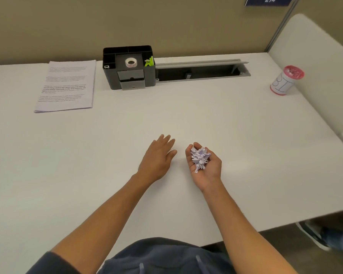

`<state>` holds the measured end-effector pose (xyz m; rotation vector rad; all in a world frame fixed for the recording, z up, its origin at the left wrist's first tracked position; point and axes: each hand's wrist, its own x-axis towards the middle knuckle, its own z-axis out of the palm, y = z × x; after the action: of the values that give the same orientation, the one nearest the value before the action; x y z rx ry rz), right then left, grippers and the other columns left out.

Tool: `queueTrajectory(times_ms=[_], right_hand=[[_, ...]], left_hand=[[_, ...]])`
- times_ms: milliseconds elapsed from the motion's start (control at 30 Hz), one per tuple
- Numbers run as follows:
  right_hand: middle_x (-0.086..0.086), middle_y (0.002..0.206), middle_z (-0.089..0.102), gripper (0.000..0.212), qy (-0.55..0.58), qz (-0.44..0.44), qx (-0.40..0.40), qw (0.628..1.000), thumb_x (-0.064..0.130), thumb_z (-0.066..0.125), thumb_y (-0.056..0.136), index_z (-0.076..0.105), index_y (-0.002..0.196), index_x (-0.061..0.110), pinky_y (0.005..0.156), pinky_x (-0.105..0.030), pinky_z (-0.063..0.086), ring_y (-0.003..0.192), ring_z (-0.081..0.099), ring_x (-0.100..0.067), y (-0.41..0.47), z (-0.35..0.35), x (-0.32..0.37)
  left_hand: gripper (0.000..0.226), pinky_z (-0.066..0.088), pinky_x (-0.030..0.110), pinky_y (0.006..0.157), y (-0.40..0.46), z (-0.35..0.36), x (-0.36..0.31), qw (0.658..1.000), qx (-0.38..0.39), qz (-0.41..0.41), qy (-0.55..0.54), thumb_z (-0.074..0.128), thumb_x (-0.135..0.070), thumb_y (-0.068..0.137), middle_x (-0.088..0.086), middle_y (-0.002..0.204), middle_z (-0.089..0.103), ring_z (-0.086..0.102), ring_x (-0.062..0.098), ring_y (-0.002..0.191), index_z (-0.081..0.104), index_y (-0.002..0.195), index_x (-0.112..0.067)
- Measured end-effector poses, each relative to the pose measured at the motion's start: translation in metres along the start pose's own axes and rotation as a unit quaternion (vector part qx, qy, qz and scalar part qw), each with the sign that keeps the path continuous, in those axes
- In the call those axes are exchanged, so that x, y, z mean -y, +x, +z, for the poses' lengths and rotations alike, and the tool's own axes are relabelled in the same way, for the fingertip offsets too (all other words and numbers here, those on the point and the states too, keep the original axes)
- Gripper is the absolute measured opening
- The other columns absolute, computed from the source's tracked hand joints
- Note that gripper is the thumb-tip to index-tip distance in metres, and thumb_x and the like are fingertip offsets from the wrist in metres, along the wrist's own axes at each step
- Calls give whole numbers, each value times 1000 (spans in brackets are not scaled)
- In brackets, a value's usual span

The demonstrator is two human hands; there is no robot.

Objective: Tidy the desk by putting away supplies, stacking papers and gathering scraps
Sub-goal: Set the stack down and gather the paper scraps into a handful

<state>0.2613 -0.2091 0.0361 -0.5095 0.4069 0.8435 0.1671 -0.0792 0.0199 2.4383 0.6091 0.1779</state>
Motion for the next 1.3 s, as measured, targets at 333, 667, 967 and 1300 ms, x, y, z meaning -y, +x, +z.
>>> queueTrajectory(times_ms=[333,667,967,1300], right_hand=[[-20,83,68,30,22,-51,-25,998,13,43,98,63,95,-10,67,-40,61,80,63,-30,21,-25,119],[-20,83,68,31,44,-67,-33,996,14,43,98,63,93,-9,65,-39,61,75,66,-30,64,-34,221],[-20,77,68,31,57,-113,-3,992,15,40,99,61,94,-7,70,-40,61,64,69,-29,116,-7,317],[-16,85,63,26,80,-229,50,969,8,35,92,59,92,-1,78,-36,58,76,63,-27,186,49,416]], left_hand=[[56,-3,32,119,71,72,-62,995,30,21,90,36,-41,103,4,162,16,4,21,151,27,152,-14],[57,-1,37,121,153,116,-104,992,35,2,122,34,-42,103,5,162,17,6,22,151,28,152,-13],[70,0,37,122,192,139,-118,989,-16,-15,144,10,-54,95,1,162,19,8,19,151,28,152,-17],[71,-4,32,122,193,144,-116,988,-26,-27,153,9,-56,94,-5,162,17,5,12,150,26,153,-22]])
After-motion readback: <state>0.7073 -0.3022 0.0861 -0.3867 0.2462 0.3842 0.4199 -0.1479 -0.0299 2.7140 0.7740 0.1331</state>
